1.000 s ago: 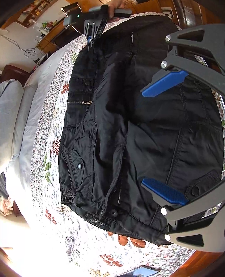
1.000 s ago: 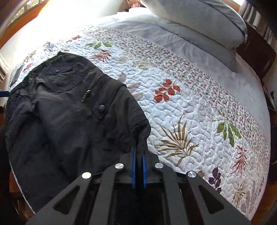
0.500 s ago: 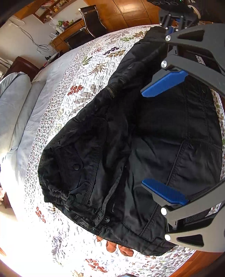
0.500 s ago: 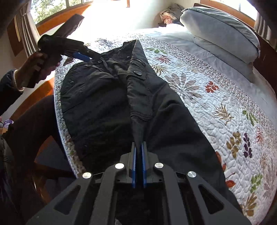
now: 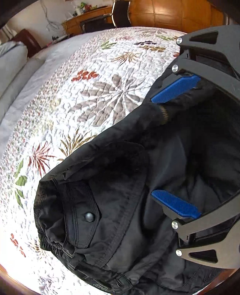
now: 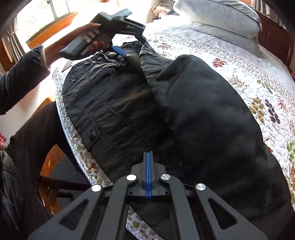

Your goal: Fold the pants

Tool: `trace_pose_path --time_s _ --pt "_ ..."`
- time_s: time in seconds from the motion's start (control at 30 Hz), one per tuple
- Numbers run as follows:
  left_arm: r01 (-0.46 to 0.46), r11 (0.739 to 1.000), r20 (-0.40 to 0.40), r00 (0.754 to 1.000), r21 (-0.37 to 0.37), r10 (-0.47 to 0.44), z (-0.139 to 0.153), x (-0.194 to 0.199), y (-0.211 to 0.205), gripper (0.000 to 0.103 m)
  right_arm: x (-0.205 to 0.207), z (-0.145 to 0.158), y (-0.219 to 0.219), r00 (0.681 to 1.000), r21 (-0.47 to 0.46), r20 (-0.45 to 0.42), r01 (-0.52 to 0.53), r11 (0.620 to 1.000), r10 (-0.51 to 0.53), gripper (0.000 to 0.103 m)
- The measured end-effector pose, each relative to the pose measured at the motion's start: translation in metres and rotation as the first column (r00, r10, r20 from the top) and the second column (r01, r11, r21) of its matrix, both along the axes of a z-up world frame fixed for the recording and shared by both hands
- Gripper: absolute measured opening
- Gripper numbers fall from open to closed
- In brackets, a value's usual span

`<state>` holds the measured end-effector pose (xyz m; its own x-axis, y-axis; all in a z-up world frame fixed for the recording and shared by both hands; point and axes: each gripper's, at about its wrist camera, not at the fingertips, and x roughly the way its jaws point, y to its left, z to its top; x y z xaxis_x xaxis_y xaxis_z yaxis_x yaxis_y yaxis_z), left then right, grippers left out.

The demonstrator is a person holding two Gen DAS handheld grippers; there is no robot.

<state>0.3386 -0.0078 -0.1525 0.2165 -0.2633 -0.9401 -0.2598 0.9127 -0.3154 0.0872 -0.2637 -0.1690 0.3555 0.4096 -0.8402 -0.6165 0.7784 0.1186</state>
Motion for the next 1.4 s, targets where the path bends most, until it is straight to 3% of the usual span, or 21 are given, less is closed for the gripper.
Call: trace_pose_path --time_s 0.1,0.17,0.3,0.37,0.43,0.57,0.6,0.63,0.67,0.7,0.77,0.8,1.0,1.13,1.23,1.4 --pt "0.011 0.999 -0.158 0.987 0.038 -0.005 -0.021 0.03 0.0 0.095 0.002 -0.006 -0.005 1.0 0.024 -0.012 0.026 0.999 -0.026 0.0" --pt "0.009 0.999 -0.22 0.976 0.039 0.0 -0.031 0.039 0.001 0.095 0.003 -0.01 -0.008 0.999 0.039 -0.022 0.044 0.998 -0.043 0.0" --pt "-0.024 0.999 -0.228 0.973 0.028 0.03 -0.028 0.035 0.004 0.095 0.003 -0.018 -0.01 0.998 0.041 -0.027 0.05 0.998 -0.049 0.0" --pt "-0.083 0.994 -0.187 0.98 -0.069 0.069 -0.025 0.029 0.011 0.095 0.005 -0.022 -0.013 0.998 0.066 -0.041 0.058 0.996 -0.055 0.0" --pt "-0.137 0.966 -0.163 0.981 -0.217 0.102 -0.03 0.029 0.018 0.095 0.006 -0.025 -0.014 0.997 0.07 -0.046 0.073 0.995 -0.07 0.0" --pt "-0.219 0.892 -0.164 0.972 -0.397 0.166 -0.04 0.029 0.021 0.093 0.006 -0.026 -0.014 0.996 0.073 -0.049 0.079 0.994 -0.076 0.0" --pt "-0.214 0.893 -0.175 0.972 -0.396 0.155 -0.042 0.031 0.017 0.091 0.007 -0.025 -0.015 0.996 0.072 -0.049 0.083 0.994 -0.08 0.0" --pt "-0.202 0.913 -0.191 0.971 -0.354 0.14 -0.044 0.035 0.014 0.073 0.007 -0.025 -0.016 0.995 0.069 -0.047 0.089 0.994 -0.085 0.0" --pt "-0.181 0.939 -0.214 0.97 -0.293 0.12 -0.047 0.039 0.01 0.048 0.008 -0.025 -0.017 0.995 0.067 -0.046 0.094 0.993 -0.091 0.0" --pt "-0.165 0.956 -0.236 0.966 -0.244 0.106 -0.051 0.041 0.007 0.04 0.008 -0.025 -0.017 0.994 0.069 -0.046 0.099 0.993 -0.096 0.0" --pt "-0.199 0.939 -0.248 0.96 -0.282 0.129 -0.058 0.041 0.007 0.015 0.009 -0.024 -0.016 0.993 0.075 -0.044 0.111 0.991 -0.107 0.008" --pt "-0.207 0.926 -0.253 0.959 -0.316 0.128 -0.061 0.04 0.007 0.011 0.009 -0.024 -0.017 0.993 0.073 -0.043 0.111 0.991 -0.108 0.01" --pt "-0.14 0.939 -0.15 0.984 -0.316 0.096 -0.047 0.036 -0.002 0.003 0.01 -0.026 -0.012 0.994 0.064 -0.046 0.106 0.992 -0.103 0.012" --pt "-0.102 0.936 -0.002 0.994 -0.336 0.108 -0.02 0.012 -0.004 0.003 0.009 -0.022 -0.009 0.993 0.076 -0.032 0.112 0.991 -0.11 0.012" --pt "-0.047 0.955 0.14 0.986 -0.293 0.092 0.005 -0.028 -0.007 0.003 0.009 -0.017 -0.014 0.991 0.12 -0.041 0.132 0.984 -0.128 0.012" --pt "-0.062 0.964 0.271 0.953 -0.258 0.134 0.027 -0.126 -0.003 0.004 0.002 -0.018 -0.019 0.985 0.143 -0.064 0.167 0.975 -0.16 0.012"
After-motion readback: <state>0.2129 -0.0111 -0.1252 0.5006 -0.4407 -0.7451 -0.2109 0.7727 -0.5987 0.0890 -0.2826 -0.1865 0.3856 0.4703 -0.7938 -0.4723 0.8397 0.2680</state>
